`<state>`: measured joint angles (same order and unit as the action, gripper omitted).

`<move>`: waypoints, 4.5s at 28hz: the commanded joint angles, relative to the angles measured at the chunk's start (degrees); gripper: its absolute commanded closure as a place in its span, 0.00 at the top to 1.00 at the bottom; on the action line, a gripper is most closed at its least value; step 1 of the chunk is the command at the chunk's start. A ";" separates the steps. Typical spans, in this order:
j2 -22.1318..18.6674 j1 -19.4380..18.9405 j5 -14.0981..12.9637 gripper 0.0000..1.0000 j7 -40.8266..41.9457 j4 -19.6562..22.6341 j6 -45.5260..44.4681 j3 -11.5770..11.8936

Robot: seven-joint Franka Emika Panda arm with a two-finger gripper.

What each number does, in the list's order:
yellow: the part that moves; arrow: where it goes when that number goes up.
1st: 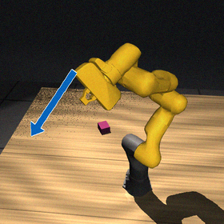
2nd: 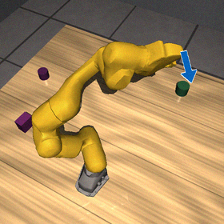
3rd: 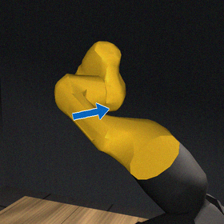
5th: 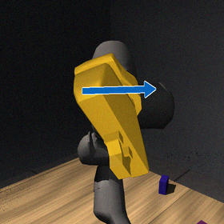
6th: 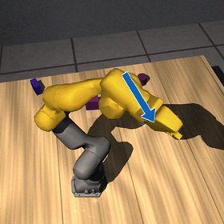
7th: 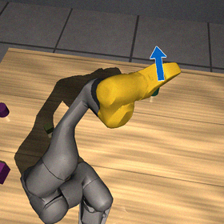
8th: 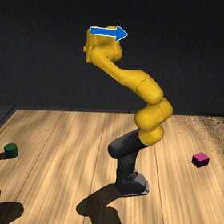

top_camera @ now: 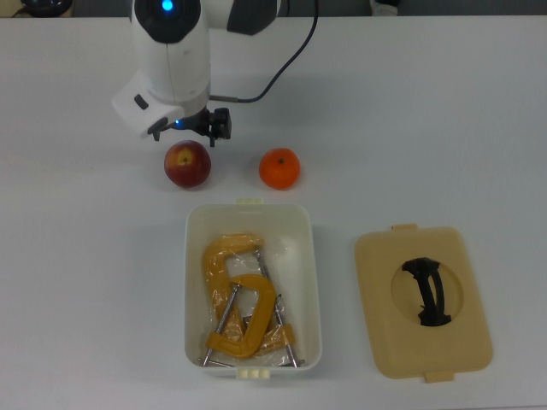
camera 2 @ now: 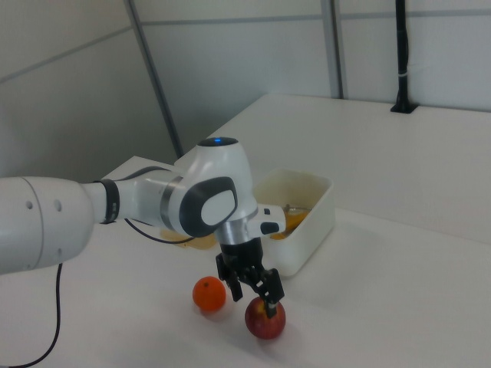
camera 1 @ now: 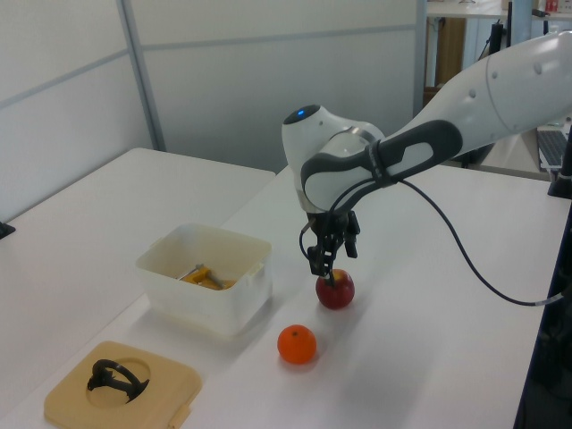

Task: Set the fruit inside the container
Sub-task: 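Close the gripper on the red apple and lift it, then carry the apple over the white box and lower it inside, then open the gripper to release the apple and rise, then move the gripper down onto the orange tangerine, then grasp the tangerine, lift it and carry it over the box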

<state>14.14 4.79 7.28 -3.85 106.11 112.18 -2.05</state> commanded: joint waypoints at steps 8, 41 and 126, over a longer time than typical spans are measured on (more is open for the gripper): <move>4.23 0.57 3.09 0.86 -3.00 0.50 4.28 0.29; 2.38 0.04 5.81 0.42 -2.48 -13.74 18.59 -3.83; 4.49 -2.42 7.56 0.21 -8.88 -11.46 22.45 -8.94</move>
<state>14.68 2.52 10.34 -7.23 95.30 126.08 -11.29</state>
